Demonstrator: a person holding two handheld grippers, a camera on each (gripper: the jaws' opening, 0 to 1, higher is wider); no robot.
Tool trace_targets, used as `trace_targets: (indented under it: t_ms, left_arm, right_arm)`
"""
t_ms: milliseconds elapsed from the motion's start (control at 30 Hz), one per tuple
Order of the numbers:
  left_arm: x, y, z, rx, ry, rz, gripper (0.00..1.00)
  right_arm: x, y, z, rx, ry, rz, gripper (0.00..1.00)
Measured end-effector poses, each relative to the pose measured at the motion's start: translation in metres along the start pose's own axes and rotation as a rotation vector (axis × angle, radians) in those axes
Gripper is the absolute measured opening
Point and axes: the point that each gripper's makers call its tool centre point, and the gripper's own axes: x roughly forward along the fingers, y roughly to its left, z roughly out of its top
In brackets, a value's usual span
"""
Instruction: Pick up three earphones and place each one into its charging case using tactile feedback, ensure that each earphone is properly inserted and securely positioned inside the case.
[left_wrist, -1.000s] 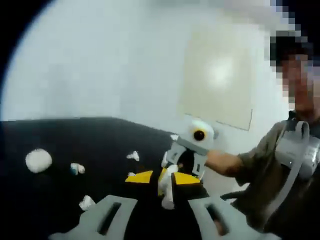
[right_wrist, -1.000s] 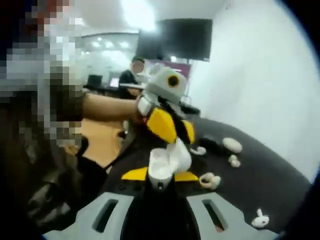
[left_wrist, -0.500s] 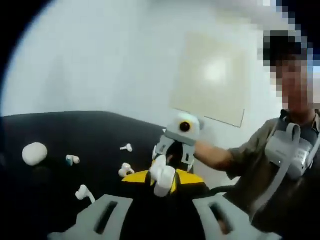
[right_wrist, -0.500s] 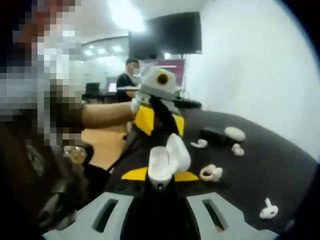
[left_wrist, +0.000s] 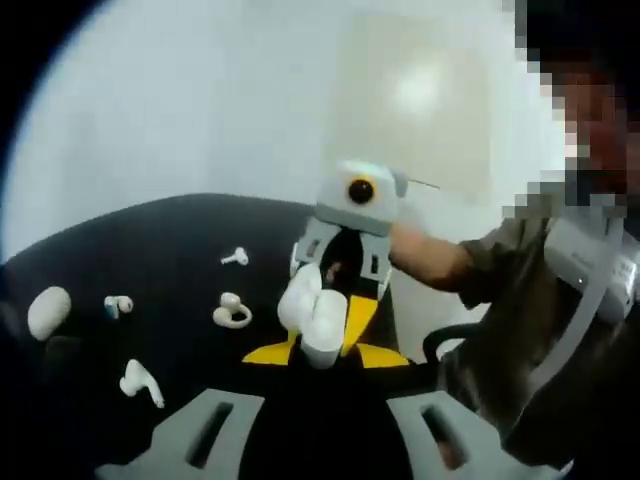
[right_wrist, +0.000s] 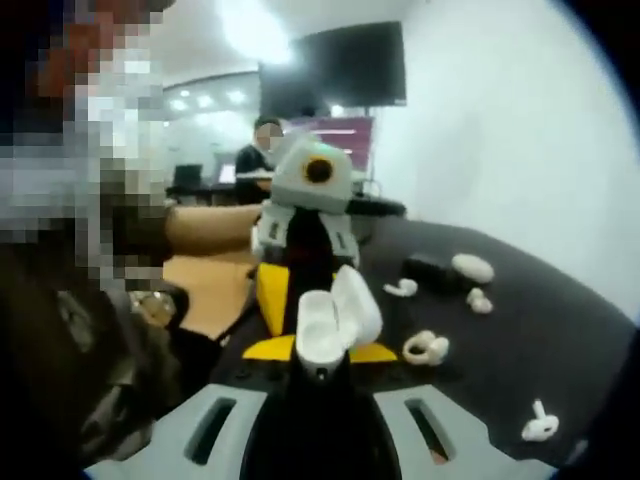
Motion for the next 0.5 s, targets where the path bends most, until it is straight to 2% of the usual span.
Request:
trace_targets:
  t_ms: [100, 167, 267, 300, 333, 367, 400, 433, 467, 500]
  left_arm:
    - [-0.001, 0.001, 0.000, 0.007, 0.003, 0.001, 0.17]
    - [-0.002, 0.002, -0.002, 0.012, 0.014, 0.003, 0.14]
    - [-0.002, 0.004, -0.003, 0.014, 0.015, 0.019, 0.12]
    - [-0.002, 0.004, -0.003, 0.034, 0.012, 0.024, 0.13]
    - [-0.002, 0.004, -0.003, 0.049, 0.009, 0.026, 0.13]
    - [-0.002, 0.004, -0.002, 0.052, 0.007, 0.026, 0.13]
    - [-0.002, 0.006, -0.002, 0.045, 0.005, 0.026, 0.13]
    - [-0.002, 0.007, -0.001, 0.031, 0.004, 0.024, 0.13]
    - [-0.002, 0.006, -0.001, 0.025, 0.001, 0.020, 0.13]
    - [-0.003, 0.006, 0.000, 0.021, -0.008, 0.018, 0.13]
  right_arm:
    - [-0.001, 0.000, 0.000, 0.007, 0.002, -0.005, 0.19]
    - [-0.005, -0.005, -0.001, 0.031, 0.008, -0.033, 0.23]
    - [-0.015, -0.018, 0.000, 0.063, -0.010, -0.114, 0.33]
    - [-0.017, -0.018, 0.002, 0.063, -0.019, -0.112, 0.35]
    - [-0.019, -0.017, 0.008, 0.085, -0.057, -0.116, 0.35]
    - [-0.020, -0.017, 0.007, 0.096, -0.054, -0.114, 0.34]
    - [-0.019, -0.015, 0.004, 0.108, -0.029, -0.106, 0.30]
    - [-0.017, -0.011, -0.005, 0.103, 0.033, -0.086, 0.26]
    - [-0.016, -0.011, -0.012, 0.042, 0.081, -0.096, 0.24]
    - [-0.014, -0.008, -0.003, 0.002, 0.035, -0.087, 0.23]
